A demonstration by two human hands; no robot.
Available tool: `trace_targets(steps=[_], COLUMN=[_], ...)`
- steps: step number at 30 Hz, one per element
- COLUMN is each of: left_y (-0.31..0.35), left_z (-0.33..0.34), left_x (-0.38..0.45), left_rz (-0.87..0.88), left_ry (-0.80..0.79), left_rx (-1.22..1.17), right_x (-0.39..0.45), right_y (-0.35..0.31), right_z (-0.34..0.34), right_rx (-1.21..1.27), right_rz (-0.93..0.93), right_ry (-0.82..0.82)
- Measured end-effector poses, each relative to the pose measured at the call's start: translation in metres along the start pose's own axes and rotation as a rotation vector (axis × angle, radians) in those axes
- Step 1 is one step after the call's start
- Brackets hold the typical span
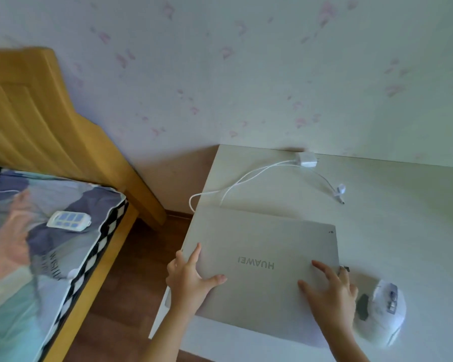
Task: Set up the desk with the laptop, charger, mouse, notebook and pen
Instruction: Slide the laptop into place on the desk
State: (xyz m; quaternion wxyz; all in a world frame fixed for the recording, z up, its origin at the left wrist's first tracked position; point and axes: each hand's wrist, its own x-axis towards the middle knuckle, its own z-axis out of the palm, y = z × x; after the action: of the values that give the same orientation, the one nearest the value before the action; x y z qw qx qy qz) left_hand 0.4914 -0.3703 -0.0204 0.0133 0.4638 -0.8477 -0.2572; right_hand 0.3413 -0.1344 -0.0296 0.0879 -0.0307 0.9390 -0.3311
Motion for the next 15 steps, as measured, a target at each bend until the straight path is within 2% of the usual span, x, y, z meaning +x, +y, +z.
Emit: trace_targets(steps=[4, 8, 15], left_y=[-0.019, -0.027, -0.029], left_z=[0.013, 0.020, 0.014], left_x=[-0.011, -0.017, -0.012], left_rz=[0.004, 0.019, 0.190], left_ry=[-0.028, -0.032, -0.127], left_rx=[0.003, -0.100, 0.000], right_x=[-0.019, -0.026, -0.035], right_y=[0.011, 0.022, 0.030], right_z=[0.007, 0.013, 0.020], right_rx=[-0.003, -0.013, -0.187], right_rz=[0.014, -0.008, -0.150], right_ry=[0.005, 0.010, -0.052])
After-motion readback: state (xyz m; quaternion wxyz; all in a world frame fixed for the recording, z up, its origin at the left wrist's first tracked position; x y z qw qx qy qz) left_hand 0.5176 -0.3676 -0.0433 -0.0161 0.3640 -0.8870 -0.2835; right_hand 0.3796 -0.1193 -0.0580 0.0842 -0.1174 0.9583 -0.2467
